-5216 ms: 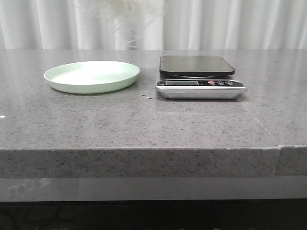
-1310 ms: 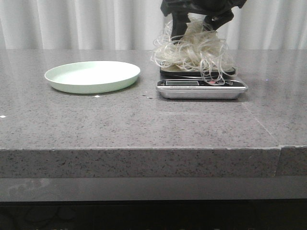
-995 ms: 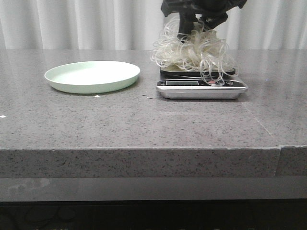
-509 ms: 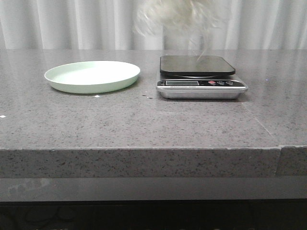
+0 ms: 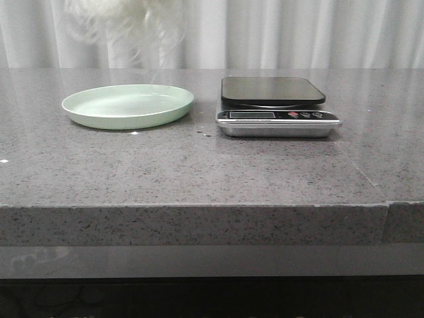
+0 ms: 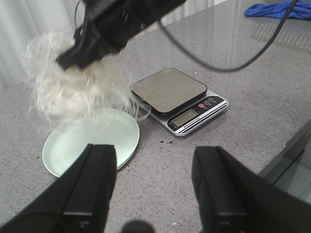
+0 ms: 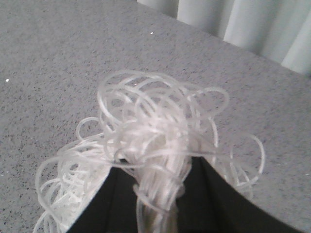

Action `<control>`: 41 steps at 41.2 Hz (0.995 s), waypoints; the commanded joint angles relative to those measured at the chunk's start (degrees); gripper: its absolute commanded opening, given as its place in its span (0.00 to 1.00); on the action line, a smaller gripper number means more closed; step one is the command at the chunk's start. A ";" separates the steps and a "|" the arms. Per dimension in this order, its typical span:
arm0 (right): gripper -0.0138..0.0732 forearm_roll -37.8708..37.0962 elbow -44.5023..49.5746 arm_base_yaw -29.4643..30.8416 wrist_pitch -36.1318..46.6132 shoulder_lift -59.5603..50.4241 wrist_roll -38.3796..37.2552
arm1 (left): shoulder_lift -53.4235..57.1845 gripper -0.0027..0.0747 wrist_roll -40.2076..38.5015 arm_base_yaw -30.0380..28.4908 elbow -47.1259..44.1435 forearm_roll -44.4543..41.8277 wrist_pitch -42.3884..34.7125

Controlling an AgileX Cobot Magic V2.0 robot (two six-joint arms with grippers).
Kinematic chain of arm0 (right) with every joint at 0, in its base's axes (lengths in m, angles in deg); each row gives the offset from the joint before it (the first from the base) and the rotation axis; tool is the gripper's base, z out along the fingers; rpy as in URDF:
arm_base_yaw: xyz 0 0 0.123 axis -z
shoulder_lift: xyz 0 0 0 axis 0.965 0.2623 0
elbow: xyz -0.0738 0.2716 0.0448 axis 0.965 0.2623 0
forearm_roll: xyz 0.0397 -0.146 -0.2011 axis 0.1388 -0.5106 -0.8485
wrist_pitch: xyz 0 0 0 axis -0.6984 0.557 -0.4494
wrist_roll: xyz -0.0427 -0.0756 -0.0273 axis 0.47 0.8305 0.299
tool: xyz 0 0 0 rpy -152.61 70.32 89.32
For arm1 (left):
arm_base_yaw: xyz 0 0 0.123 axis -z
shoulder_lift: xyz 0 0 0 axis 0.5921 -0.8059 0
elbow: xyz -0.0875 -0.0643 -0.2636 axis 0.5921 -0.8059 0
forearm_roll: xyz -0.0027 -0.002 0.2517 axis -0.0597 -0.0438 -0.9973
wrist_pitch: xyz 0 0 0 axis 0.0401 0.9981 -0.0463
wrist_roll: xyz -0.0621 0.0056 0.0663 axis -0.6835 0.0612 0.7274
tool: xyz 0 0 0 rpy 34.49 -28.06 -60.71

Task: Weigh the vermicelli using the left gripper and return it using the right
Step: 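Carry the vermicelli with the right gripper back onto the green plate, then open the right gripper and withdraw it toward the robot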

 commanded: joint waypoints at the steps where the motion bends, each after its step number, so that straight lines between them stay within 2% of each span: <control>1: 0.34 -0.25 -2.50 -0.09 6.87 -1.44 0.56 | 0.03 0.58 -0.51 0.21 1.44 0.00 -4.38; 5: 0.35 -0.25 -2.50 -0.03 6.31 0.33 0.56 | 0.03 0.58 -0.51 0.21 1.44 0.00 -4.38; 7: 0.38 -0.25 -2.50 0.03 5.37 1.00 0.56 | 0.03 0.58 -0.51 0.21 1.44 0.00 -4.38; 15: 0.70 -0.25 -2.50 0.03 2.15 2.17 0.51 | 0.03 0.58 -0.51 0.21 1.44 0.00 -4.38; 18: 0.76 -0.25 -2.50 0.03 1.42 1.87 0.51 | 0.03 0.58 -0.51 0.21 1.44 0.00 -4.38; 23: 0.76 -0.25 -2.50 0.03 -0.40 -0.52 0.51 | 0.03 0.58 -0.51 0.21 1.44 0.00 -4.38; 37: 0.76 -0.81 -2.29 0.13 -13.99 -13.64 0.29 | 0.03 0.58 -0.51 0.21 1.44 0.00 -4.38; 41: 0.76 -0.99 0.41 0.13 -15.49 -17.35 0.24 | 0.03 0.58 -0.51 0.21 1.44 0.00 -4.38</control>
